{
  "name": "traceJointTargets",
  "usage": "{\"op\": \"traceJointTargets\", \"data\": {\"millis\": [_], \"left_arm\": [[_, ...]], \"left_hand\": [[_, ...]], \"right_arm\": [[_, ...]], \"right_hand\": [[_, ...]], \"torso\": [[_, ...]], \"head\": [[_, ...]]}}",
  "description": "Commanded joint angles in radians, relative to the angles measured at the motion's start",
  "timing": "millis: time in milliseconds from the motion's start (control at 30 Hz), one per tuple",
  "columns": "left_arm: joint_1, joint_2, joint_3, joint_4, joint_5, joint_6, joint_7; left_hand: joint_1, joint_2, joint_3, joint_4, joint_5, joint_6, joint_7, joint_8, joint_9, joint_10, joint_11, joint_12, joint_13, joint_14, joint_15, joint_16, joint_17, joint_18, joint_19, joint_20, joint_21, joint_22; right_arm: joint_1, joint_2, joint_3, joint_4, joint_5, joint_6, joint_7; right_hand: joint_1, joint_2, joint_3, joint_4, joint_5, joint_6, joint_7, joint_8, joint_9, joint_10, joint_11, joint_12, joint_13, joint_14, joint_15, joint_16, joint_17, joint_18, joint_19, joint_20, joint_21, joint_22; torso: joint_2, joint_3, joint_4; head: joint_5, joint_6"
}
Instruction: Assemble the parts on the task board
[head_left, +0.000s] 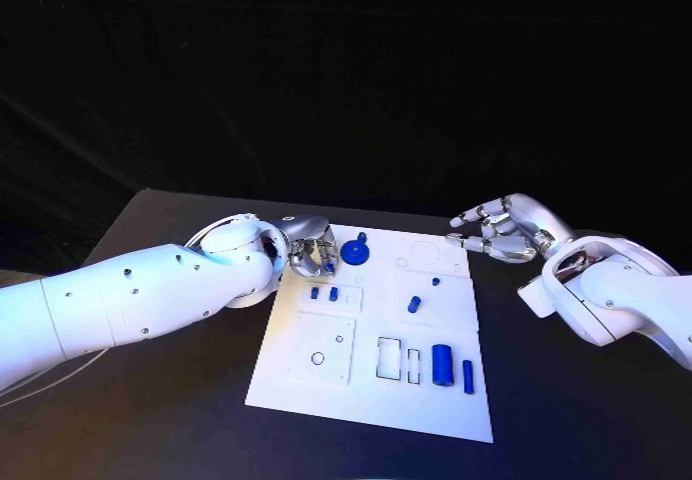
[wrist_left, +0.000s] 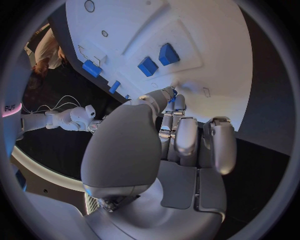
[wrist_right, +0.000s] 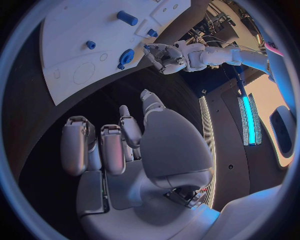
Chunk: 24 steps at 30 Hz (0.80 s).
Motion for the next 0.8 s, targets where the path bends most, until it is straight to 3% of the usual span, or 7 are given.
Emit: {"op": "traceJointTargets", "data": {"millis": [33, 800], "left_arm": [[0.0, 0.004, 0.0, -0.001, 0.006, 0.028, -0.003], [-0.001, 0.012, -0.003, -0.002, -0.02, 0.05, -0.011]], "left_hand": [[-0.012, 0.0, -0.002, -0.005, -0.003, 0.006, -0.001, -0.004, 0.001, 0.008, 0.001, -0.007, 0.001, 0.005, -0.001, -0.001, -0.001, -0.005, 0.014, -0.001, 0.002, 0.126], [-0.014, -0.002, -0.003, -0.005, -0.004, 0.006, -0.001, -0.005, 0.0, 0.008, 0.001, -0.008, 0.001, 0.005, -0.001, 0.0, -0.001, -0.005, 0.014, -0.001, 0.002, 0.126]], "right_arm": [[-0.001, 0.0, 0.0, 0.002, -0.009, 0.006, 0.008], [-0.001, -0.001, 0.0, 0.003, -0.01, 0.006, 0.007]], "right_hand": [[0.002, 0.006, -0.003, 0.0, 0.003, 0.003, -0.003, 0.007, 0.002, -0.003, 0.0, -0.001, -0.002, 0.053, -0.005, -0.003, 0.037, 0.007, -0.003, -0.005, -0.003, 0.089], [0.002, 0.006, -0.003, 0.0, 0.003, 0.003, -0.003, 0.007, 0.002, -0.003, 0.0, -0.001, -0.002, 0.053, -0.005, -0.003, 0.037, 0.007, -0.003, -0.005, -0.003, 0.089]], "torso": [[0.0, -0.0005, 0.0004], [0.0, -0.0001, 0.0005]], "head": [[0.0, -0.002], [0.0, -0.005]]}}
